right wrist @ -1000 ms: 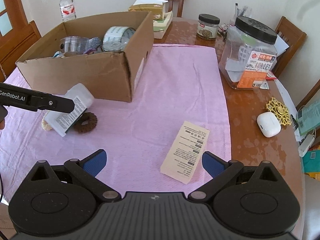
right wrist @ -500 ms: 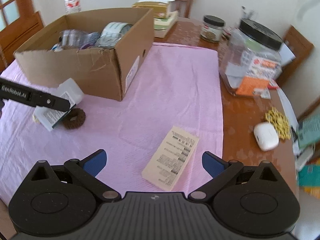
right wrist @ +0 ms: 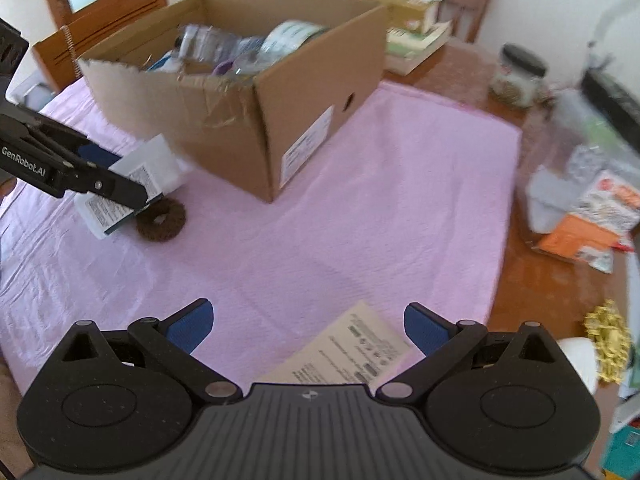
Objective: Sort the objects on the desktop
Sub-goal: 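Grasp white translucent container with left tool while right tool grasps cream paper box, then carry container and cream paper box into the cardboard box and open both tools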
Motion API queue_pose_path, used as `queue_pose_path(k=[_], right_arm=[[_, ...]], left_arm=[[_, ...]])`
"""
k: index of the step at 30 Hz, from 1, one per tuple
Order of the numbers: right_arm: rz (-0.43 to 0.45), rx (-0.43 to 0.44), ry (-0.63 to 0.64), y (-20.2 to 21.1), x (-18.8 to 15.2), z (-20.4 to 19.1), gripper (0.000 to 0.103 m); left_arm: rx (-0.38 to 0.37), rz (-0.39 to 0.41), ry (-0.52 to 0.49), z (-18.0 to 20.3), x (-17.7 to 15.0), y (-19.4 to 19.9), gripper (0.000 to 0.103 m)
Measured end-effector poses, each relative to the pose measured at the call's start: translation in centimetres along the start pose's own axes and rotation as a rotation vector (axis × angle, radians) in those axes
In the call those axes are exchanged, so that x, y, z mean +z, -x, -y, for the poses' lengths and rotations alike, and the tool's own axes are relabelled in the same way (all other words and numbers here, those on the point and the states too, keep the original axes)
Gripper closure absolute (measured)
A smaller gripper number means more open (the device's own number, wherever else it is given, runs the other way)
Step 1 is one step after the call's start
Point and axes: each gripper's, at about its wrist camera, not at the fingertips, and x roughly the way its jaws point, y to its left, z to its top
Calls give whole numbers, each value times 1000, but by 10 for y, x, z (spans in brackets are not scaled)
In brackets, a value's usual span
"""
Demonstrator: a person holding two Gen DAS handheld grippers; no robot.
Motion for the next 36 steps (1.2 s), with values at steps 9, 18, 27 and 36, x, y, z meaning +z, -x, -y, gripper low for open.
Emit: queue_pose_path(k=[9,18,27,36], right_arm=[[-87,36,85,10,-18,-19,0],[-131,-17,194,17,-34,-39,3],[-121,-94,228,26,-32,-49,19],[-49,-102,233,59,-14,-62,19]], left_arm=[[3,-21,-76,3,1,8,37],[-3,-25,-177,11,2,22,37],[-12,-8,-239,19,-1,44,37],[-29,33,-267,24,5,81,37]])
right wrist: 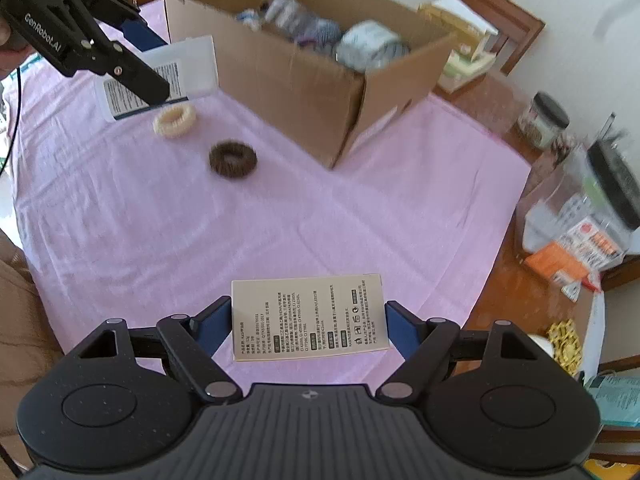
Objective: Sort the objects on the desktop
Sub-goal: 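Carry container and cream paper box into the cardboard box and open both tools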
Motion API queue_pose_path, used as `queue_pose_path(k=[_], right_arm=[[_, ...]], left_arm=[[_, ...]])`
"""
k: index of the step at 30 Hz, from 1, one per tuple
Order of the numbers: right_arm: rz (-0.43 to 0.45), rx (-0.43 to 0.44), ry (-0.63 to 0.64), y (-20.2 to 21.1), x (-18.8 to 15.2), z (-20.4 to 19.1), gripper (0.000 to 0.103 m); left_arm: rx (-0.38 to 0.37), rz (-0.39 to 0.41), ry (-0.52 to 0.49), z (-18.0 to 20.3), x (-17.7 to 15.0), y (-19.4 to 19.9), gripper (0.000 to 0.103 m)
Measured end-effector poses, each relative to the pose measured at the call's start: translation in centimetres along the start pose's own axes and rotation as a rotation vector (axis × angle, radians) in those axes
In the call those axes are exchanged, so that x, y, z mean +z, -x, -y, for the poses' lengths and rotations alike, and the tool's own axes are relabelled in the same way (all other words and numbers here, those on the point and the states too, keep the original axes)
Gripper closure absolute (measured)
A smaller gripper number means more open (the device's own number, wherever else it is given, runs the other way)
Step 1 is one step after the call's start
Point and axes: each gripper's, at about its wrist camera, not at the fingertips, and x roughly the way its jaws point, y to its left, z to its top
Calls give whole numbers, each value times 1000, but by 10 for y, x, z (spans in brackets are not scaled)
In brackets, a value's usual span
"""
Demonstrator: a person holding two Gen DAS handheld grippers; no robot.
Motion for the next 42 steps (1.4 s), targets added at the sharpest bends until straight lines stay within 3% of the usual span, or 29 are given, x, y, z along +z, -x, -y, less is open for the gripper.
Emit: queue_pose_path(k=[15,25,33,42], right_arm=[[116,-6,37,34,43,-17,19],[187,-11,-6,40,75,-19,19],[232,-45,-115,40,118,-16,19],[239,-53,-126,32,145,-15,19]], left_arm=[[10,70,-13,-11,17,37,37],[42,96,-59,-32,38,45,37],[82,117,-60,-56,63,42,37],[95,132,-87,-70,91,24,36]])
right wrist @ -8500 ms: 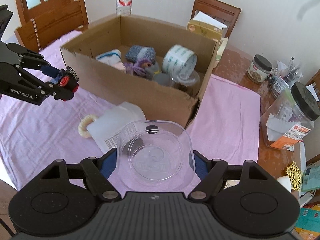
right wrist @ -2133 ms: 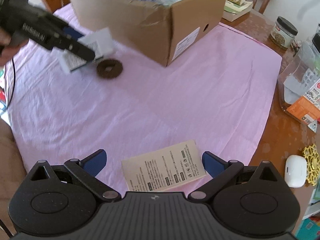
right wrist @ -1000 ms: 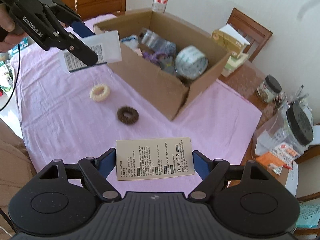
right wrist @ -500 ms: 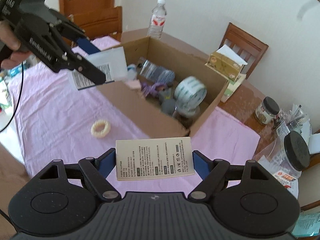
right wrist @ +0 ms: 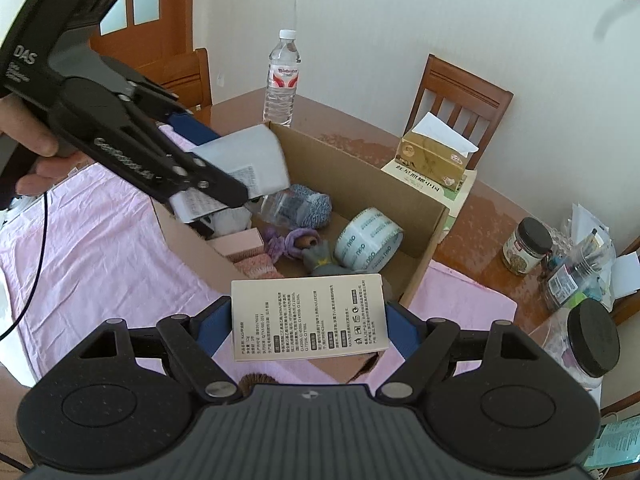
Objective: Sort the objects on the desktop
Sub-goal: 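Carry container and cream paper box into the cardboard box and open both tools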
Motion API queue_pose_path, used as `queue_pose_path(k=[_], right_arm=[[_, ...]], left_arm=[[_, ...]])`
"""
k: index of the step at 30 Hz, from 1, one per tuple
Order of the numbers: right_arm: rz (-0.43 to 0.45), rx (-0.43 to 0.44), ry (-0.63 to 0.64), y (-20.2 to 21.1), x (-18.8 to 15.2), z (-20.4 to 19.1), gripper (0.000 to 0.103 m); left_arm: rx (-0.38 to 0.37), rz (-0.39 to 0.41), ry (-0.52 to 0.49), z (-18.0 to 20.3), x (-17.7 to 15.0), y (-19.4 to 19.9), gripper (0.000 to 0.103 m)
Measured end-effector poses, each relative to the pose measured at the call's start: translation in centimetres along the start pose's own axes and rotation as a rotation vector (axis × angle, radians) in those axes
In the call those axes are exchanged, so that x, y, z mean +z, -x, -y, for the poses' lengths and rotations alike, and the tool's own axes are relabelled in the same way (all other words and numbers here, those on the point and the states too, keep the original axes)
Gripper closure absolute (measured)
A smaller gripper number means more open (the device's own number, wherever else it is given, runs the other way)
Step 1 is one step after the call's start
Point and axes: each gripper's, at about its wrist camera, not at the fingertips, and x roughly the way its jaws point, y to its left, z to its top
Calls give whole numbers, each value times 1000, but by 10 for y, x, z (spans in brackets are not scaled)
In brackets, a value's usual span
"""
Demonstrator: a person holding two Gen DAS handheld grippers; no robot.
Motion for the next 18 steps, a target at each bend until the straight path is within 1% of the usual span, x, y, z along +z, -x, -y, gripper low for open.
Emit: queue_pose_path(k=[1,2,5,9,13,18], right_arm=[[-3,0,-3,-2,2,0,19],[-4,-1,-5,-3,2,0,19],[-11,-7,-7,-6,5,-1,19],[-21,-11,-7,-10,7,0,19],[-26,-19,-4,-17,14,2,19],[-33,-15,-13,-28,26,8,19]], left_arm=[[1,-2,4,-2,1,-4,34],[2,-5,7,-3,2,-7,29],[-3,-3,28,-11,2,-12,22],[-9,-24,34,-18,-2,-12,19],[-10,-39,29,-24,-10,-8,13],[-13,-59,19,-30,-16,0,11]])
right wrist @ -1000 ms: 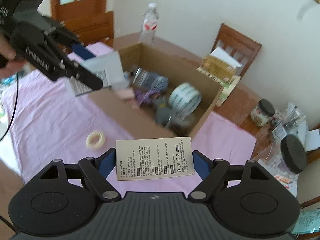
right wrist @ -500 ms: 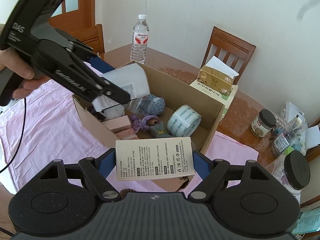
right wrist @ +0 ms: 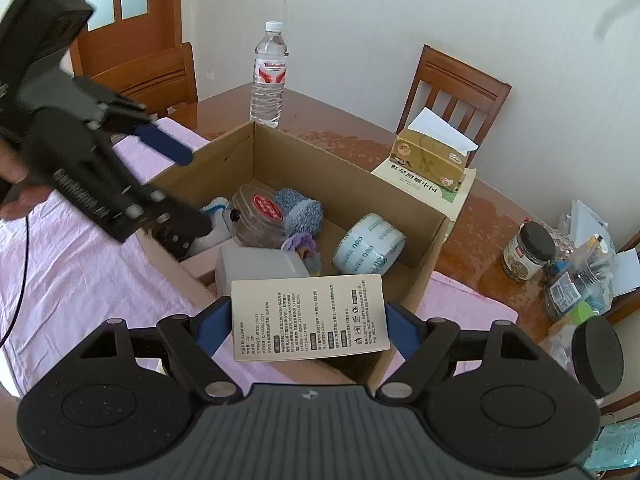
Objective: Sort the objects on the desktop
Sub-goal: 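Carry container and cream paper box into the cardboard box and open both tools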
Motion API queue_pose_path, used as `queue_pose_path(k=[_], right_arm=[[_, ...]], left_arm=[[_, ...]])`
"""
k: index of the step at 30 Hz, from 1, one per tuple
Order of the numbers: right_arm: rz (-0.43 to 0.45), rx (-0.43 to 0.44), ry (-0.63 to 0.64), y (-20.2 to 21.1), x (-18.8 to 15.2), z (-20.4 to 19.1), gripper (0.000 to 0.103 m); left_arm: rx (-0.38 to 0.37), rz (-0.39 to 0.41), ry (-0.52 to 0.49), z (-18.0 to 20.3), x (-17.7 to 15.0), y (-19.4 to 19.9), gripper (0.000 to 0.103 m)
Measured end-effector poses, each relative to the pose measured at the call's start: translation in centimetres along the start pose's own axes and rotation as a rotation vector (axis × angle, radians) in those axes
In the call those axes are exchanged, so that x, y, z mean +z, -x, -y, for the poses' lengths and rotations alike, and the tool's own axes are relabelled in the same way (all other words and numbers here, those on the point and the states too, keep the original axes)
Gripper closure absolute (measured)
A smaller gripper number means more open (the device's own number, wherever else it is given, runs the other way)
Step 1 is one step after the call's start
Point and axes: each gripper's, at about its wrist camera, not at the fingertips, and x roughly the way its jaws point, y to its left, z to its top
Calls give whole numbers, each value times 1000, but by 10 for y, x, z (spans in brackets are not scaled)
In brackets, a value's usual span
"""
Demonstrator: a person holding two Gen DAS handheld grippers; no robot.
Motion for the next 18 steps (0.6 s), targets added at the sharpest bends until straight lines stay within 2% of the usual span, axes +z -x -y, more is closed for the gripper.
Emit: queue_pose_path(k=[9,14,17,18], right_arm=[[-4,-27,0,-18,30,3,19],[0,-78,9,-29,44,-2,18],[0,-146,10,-32,47,-6,3],[10,-141,15,-31,47,-8,2]], left_arm=[[-10,4,-25,0,-9,15,10],[-17,1,-61,7,-14,21,10],[-11,4,-81,10,-17,24,10],[-10,5,-83,11,-18,25,10]])
